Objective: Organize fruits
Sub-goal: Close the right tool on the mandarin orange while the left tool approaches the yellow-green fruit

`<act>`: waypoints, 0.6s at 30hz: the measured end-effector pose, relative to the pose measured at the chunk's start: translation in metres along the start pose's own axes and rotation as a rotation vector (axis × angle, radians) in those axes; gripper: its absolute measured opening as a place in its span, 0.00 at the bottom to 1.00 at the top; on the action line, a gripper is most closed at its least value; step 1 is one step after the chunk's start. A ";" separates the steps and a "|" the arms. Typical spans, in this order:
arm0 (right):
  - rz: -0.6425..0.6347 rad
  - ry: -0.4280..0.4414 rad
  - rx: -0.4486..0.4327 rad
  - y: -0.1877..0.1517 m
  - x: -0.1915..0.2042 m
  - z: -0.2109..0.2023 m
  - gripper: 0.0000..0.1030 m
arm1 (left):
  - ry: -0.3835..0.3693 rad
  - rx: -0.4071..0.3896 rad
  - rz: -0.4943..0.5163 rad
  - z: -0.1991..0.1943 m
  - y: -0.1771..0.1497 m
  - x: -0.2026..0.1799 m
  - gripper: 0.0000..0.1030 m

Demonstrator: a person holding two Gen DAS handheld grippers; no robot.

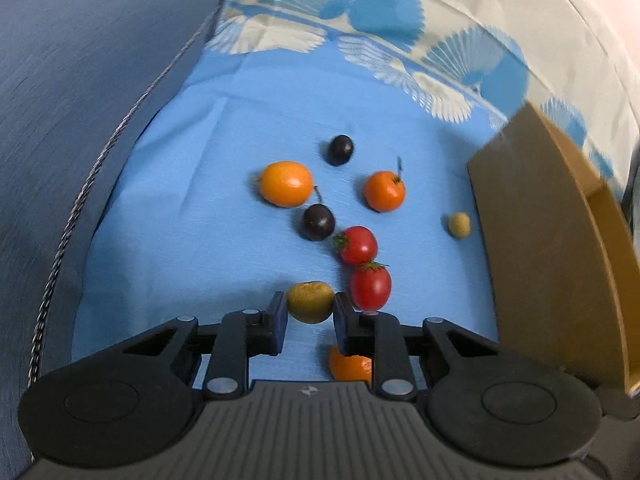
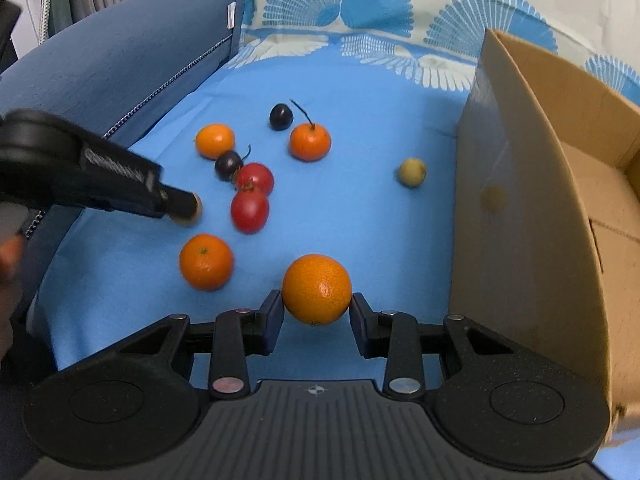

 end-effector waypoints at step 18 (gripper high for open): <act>-0.013 0.015 0.092 -0.022 -0.005 0.006 0.37 | 0.025 0.060 0.010 0.008 -0.009 0.002 0.26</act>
Point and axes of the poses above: each gripper's, at about its wrist camera, not at the fingertips, and z roughly the way its jaws point, x to its left, y to its top, the point moved 6 cm from there along z, roughly the way its jaws point, and after that the axes turned 2 degrees about -z, right-handed, at the moved point
